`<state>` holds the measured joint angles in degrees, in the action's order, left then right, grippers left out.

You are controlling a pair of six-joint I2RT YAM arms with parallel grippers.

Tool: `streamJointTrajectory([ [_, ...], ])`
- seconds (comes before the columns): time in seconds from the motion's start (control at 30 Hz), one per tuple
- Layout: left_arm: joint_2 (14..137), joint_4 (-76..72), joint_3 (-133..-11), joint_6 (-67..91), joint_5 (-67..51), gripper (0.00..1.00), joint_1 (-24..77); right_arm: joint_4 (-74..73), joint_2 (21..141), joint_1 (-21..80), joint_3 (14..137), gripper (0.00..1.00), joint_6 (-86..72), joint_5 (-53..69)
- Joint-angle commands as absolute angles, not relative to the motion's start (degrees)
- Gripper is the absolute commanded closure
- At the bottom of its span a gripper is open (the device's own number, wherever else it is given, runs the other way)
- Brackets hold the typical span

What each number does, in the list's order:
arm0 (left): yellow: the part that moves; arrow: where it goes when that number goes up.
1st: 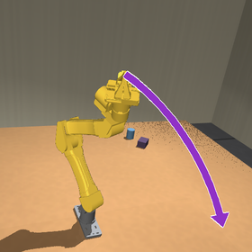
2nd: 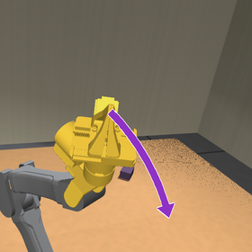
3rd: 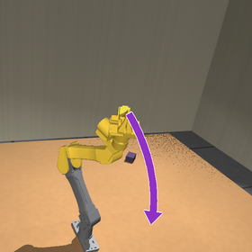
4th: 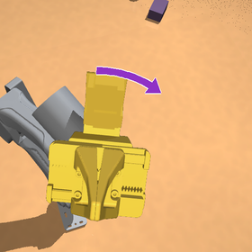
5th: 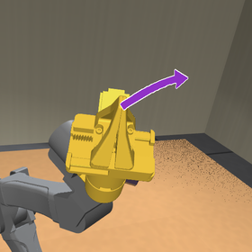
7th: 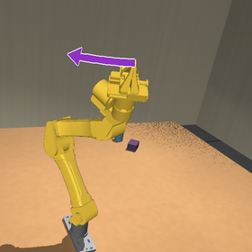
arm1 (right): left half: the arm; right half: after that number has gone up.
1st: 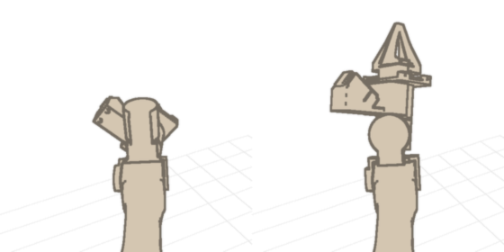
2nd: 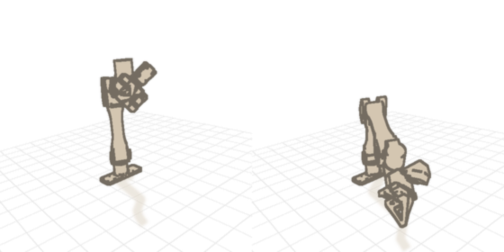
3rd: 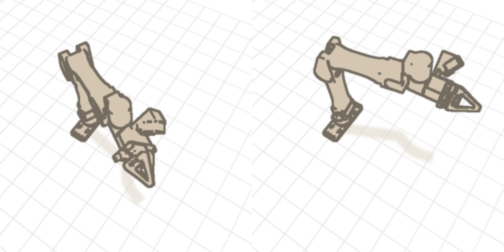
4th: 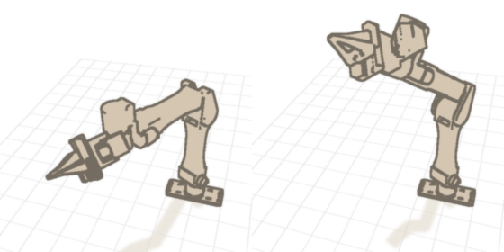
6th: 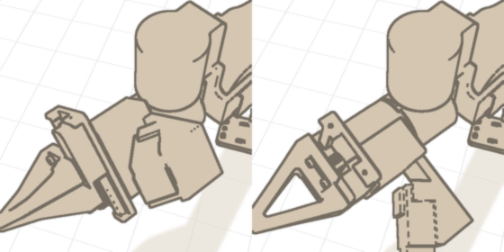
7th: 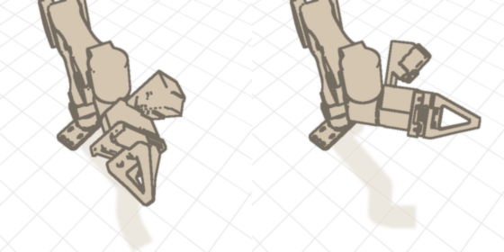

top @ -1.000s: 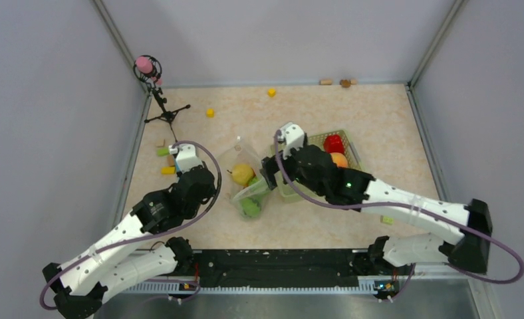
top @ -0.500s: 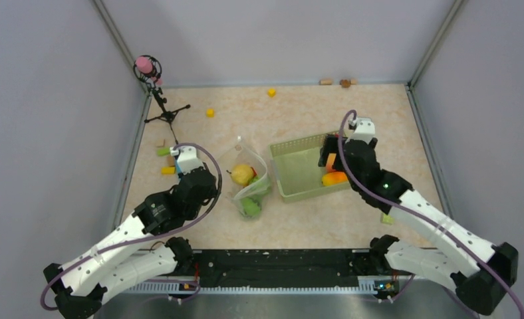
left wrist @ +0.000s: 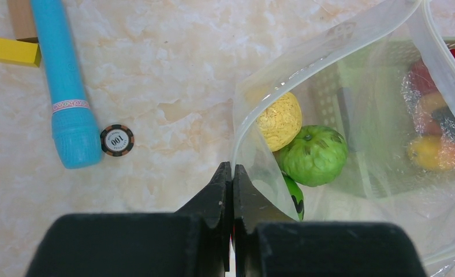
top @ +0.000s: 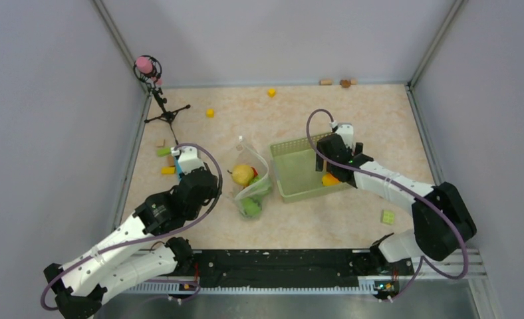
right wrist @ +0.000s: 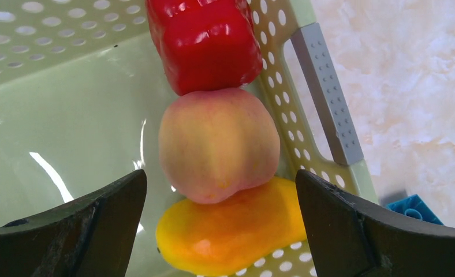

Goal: Place the food in the zip-top bag and seal the zipper
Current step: Pick up the fake fruit from the bin, then place the fake fruit in the zipper food storage bag.

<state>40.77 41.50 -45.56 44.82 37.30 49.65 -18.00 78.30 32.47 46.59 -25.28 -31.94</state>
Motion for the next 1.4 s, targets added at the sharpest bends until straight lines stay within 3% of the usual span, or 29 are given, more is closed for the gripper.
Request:
streamJointTrajectory([
  [0.0,41.0,39.0,-45.3,44.0,37.6,1.00,49.9,-14.2,82.7,31.3,50.1,0.01,-25.9,-32.6],
  [0.43,41.0,38.5,-45.0,43.7,37.7,1.00,49.9,-8.3,92.3,30.7,51.3,0.03,-29.4,-39.3],
  [0.67,40.8,38.3,-44.7,43.8,38.2,1.00,49.9,-7.8,88.8,30.7,50.3,0.30,-29.0,-38.7],
  [0.77,40.6,38.0,-44.5,43.8,38.4,1.00,49.9,-7.4,84.2,30.7,48.6,0.36,-27.7,-36.6],
  [0.97,40.4,37.1,-44.1,43.4,37.7,1.00,49.9,-3.2,71.4,30.8,44.2,0.37,-23.0,-21.7],
  [1.23,39.9,36.8,-43.9,43.5,37.4,1.00,49.9,9.8,58.2,31.2,41.8,0.37,-25.3,16.1],
  [1.37,39.6,36.2,-43.6,43.2,37.2,1.00,49.9,13.5,58.4,37.8,44.4,0.37,-24.4,20.4],
])
